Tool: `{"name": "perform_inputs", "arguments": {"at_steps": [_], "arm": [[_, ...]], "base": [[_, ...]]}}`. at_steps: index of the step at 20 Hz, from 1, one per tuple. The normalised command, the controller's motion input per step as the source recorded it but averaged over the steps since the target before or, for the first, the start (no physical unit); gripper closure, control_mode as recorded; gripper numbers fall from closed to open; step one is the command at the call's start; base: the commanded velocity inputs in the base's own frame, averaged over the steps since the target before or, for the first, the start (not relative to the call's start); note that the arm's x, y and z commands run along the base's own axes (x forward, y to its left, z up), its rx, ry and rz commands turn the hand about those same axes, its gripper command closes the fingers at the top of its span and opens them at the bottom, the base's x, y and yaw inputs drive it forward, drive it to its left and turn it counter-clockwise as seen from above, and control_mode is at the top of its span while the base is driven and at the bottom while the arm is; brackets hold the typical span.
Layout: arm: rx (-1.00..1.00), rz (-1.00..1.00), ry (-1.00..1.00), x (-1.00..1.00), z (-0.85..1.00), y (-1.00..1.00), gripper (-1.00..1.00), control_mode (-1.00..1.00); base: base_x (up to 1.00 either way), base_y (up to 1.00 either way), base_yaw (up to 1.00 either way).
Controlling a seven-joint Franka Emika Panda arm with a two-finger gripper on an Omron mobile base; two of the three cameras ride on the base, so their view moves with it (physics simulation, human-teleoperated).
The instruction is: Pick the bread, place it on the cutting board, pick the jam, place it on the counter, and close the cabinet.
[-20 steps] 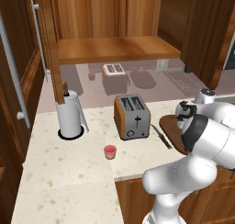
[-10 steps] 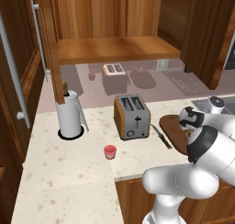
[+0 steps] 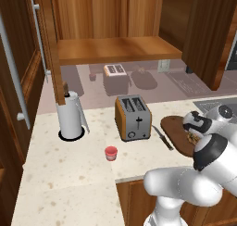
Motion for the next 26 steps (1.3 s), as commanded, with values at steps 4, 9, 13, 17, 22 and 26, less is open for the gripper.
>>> {"name": "perform_inputs", "arguments": {"at_steps": [4,9,13,17,22,26], "arm": [[0.00,0.00,-0.06,0.00,0.10,-0.11,-1.00,-1.00],[0.00,0.00,-0.09,0.00,0.15,-0.17,-1.00,-1.00],[0.00,0.00,-0.12,0.00,0.17,-0.16,-1.00,-1.00],[0.00,0.00,-0.12,-0.01,0.15,-0.11,-1.00,-1.00],[0.00,0.00,-0.14,-0.04,0.17,-0.14,-1.00,-1.00],[0.00,0.00,-0.16,-0.06,0.11,-0.14,-1.00,-1.00]], "base": [[0.00,0.00,0.00],[0.00,0.00,0.00],[0.00,0.00,0.00],[0.00,0.00,0.00],[0.00,0.00,0.00],[0.00,0.00,0.00]]}}
